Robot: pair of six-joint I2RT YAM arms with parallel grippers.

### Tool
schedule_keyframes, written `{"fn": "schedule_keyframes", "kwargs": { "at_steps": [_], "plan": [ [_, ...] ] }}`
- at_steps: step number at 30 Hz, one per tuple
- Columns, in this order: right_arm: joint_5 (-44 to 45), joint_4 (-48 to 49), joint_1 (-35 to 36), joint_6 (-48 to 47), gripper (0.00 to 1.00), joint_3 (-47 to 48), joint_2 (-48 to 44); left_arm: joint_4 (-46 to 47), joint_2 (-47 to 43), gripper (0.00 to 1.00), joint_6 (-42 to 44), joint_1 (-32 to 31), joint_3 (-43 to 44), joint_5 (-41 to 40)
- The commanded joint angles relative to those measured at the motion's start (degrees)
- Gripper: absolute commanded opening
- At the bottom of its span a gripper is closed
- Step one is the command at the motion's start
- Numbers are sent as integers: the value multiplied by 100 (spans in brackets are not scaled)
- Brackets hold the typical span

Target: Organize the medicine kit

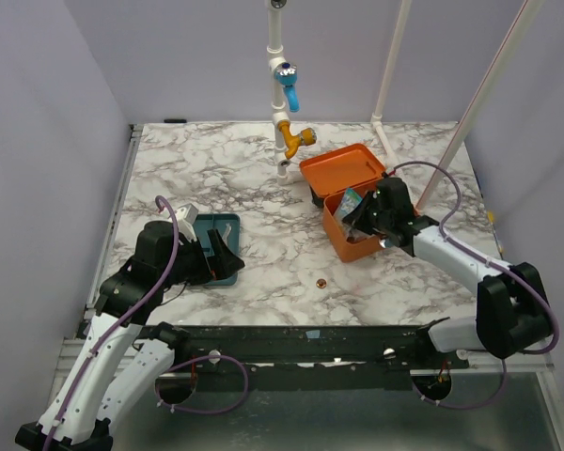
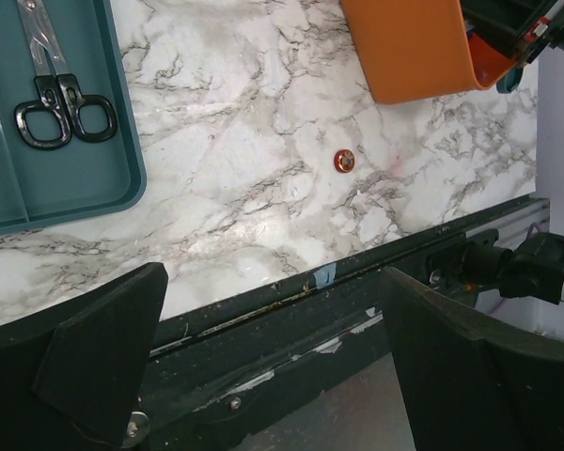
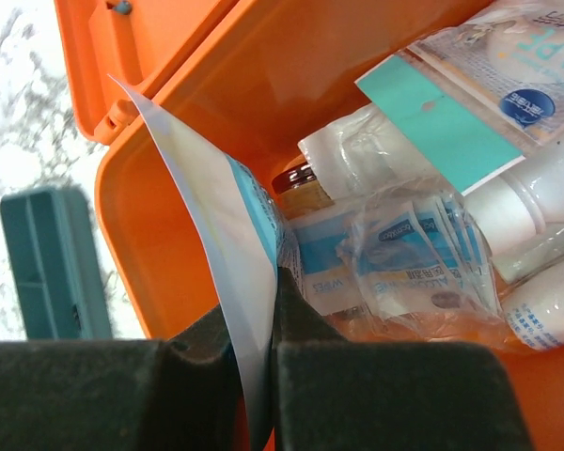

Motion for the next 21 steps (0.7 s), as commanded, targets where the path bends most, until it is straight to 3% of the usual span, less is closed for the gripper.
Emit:
{"fn": "schedule_keyframes", "kwargs": {
  "at_steps": [1, 8, 13, 21],
  "plan": [
    [-130, 408, 592, 678, 1, -105, 13, 133, -68, 99, 1, 27, -16, 56],
    [303, 888, 1560, 1353, 1, 214, 461, 116, -69, 98, 43, 44, -7, 55],
    [334, 928, 1671, 1453, 1, 507, 640, -1, -146, 98, 117, 53, 34, 11],
    [1424, -9, 1671, 1140, 1, 903, 34, 4, -207, 98, 114, 77, -20, 6]
  ]
}}
